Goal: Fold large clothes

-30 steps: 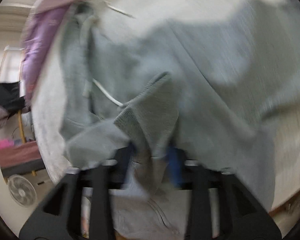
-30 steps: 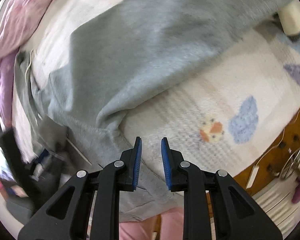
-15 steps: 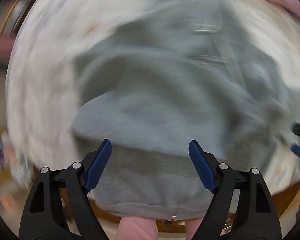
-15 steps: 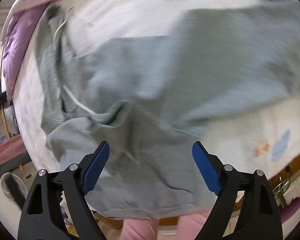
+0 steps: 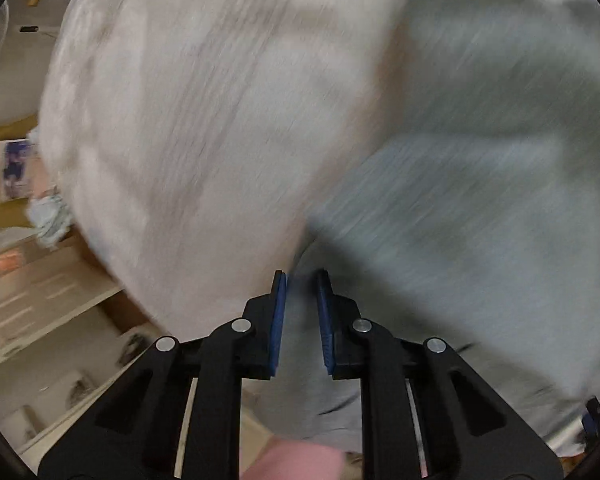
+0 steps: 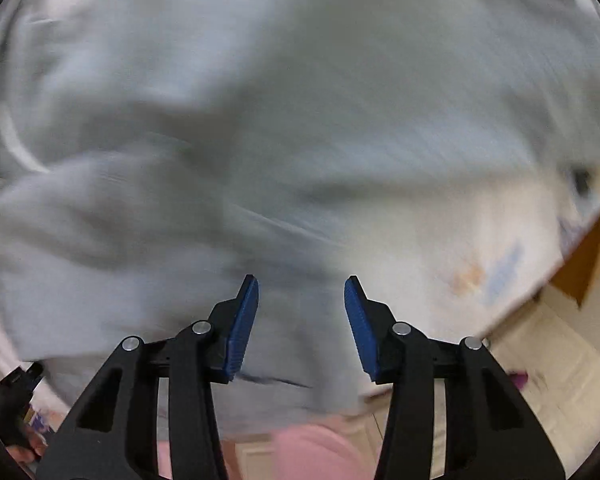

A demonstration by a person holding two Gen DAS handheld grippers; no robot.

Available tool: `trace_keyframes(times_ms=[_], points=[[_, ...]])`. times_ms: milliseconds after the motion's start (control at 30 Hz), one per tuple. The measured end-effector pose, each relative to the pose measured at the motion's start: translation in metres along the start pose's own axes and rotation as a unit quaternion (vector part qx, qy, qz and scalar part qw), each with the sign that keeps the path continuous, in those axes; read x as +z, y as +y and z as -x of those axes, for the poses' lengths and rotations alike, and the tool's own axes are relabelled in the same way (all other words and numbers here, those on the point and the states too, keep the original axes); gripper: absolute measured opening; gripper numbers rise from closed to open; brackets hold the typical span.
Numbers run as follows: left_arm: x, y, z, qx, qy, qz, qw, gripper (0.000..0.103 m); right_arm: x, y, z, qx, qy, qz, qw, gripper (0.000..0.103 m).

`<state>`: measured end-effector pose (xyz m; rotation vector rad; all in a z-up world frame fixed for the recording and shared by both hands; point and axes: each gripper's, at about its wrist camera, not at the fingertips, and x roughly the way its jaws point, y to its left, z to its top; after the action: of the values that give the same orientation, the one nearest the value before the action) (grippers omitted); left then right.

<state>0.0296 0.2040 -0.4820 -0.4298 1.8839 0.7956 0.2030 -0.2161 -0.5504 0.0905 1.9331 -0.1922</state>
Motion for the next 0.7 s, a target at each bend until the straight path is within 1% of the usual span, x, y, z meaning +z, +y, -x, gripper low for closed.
trace_keyframes(times_ms=[33, 67, 100, 133, 167, 200, 233, 267, 300, 367, 400, 433, 467, 500, 533, 567, 600, 633, 667, 700], points=[[-0.005, 0.004, 0.0, -0.017, 0.002, 0.002, 0.9998, 0.016, -0.004, -0.018, -0.003, 0.012, 0.008, -0.014, 1.0, 0.042], [-0.009, 0.005, 0.004, -0.031, 0.0, 0.001, 0.9995, 0.016, -0.007, -0.03, 0.0, 0.033, 0.006, -0.022, 0.999, 0.042], [-0.013, 0.007, 0.012, -0.042, -0.009, -0.006, 0.9991, 0.017, -0.008, -0.036, 0.007, 0.055, -0.003, -0.021, 0.998, 0.042], [-0.014, 0.008, 0.023, -0.043, -0.02, -0.018, 0.9987, 0.018, -0.007, -0.037, 0.015, 0.067, -0.015, -0.015, 0.998, 0.044], [-0.013, 0.007, 0.035, -0.045, -0.033, -0.03, 0.998, 0.025, -0.005, -0.036, 0.025, 0.079, -0.034, -0.003, 0.996, 0.045], [-0.008, 0.008, 0.048, -0.056, -0.048, -0.039, 0.9965, 0.03, -0.002, -0.036, 0.036, 0.095, -0.055, 0.013, 0.994, 0.045], [-0.005, 0.005, 0.058, -0.069, -0.065, -0.047, 0.9944, 0.04, 0.002, -0.029, 0.044, 0.114, -0.069, 0.028, 0.991, 0.045], [0.002, 0.002, 0.072, -0.083, -0.088, -0.057, 0.9911, 0.044, 0.008, -0.019, 0.05, 0.138, -0.079, 0.046, 0.986, 0.045], [0.01, -0.001, 0.082, -0.088, -0.105, -0.066, 0.9884, 0.045, 0.016, -0.008, 0.052, 0.153, -0.081, 0.063, 0.983, 0.045], [0.036, -0.013, 0.096, -0.081, -0.141, -0.082, 0.9833, 0.049, 0.03, 0.011, 0.046, 0.154, -0.081, 0.083, 0.981, 0.045], [0.05, -0.02, 0.099, -0.075, -0.147, -0.089, 0.9822, 0.05, 0.039, 0.021, 0.038, 0.148, -0.071, 0.091, 0.982, 0.045], [0.063, -0.027, 0.1, -0.072, -0.148, -0.095, 0.9818, 0.056, 0.045, 0.027, 0.032, 0.148, -0.062, 0.095, 0.983, 0.045], [0.073, -0.031, 0.099, -0.068, -0.145, -0.099, 0.9821, 0.063, 0.053, 0.037, 0.025, 0.145, -0.056, 0.099, 0.983, 0.042], [0.088, -0.039, 0.098, -0.05, -0.148, -0.101, 0.9825, 0.063, 0.059, 0.047, 0.021, 0.133, -0.058, 0.1, 0.984, 0.038], [0.096, -0.044, 0.098, -0.041, -0.154, -0.102, 0.982, 0.063, 0.059, 0.051, 0.018, 0.118, -0.056, 0.102, 0.986, 0.03], [0.107, -0.052, 0.096, -0.031, -0.162, -0.107, 0.9804, 0.061, 0.059, 0.055, 0.019, 0.107, -0.057, 0.105, 0.987, 0.022], [0.111, -0.055, 0.092, -0.028, -0.164, -0.112, 0.9797, 0.054, 0.057, 0.056, 0.022, 0.103, -0.061, 0.105, 0.987, 0.017], [0.12, -0.062, 0.09, -0.023, -0.163, -0.116, 0.9794, 0.015, 0.054, 0.054, 0.03, 0.102, -0.067, 0.102, 0.987, 0.015], [0.125, -0.063, 0.086, -0.015, -0.158, -0.114, 0.9806, 0.001, 0.053, 0.051, 0.036, 0.107, -0.07, 0.093, 0.987, 0.012], [0.133, -0.066, 0.086, -0.007, -0.154, -0.106, 0.9823, 0.0, 0.05, 0.045, 0.043, 0.119, -0.073, 0.074, 0.987, 0.012]])
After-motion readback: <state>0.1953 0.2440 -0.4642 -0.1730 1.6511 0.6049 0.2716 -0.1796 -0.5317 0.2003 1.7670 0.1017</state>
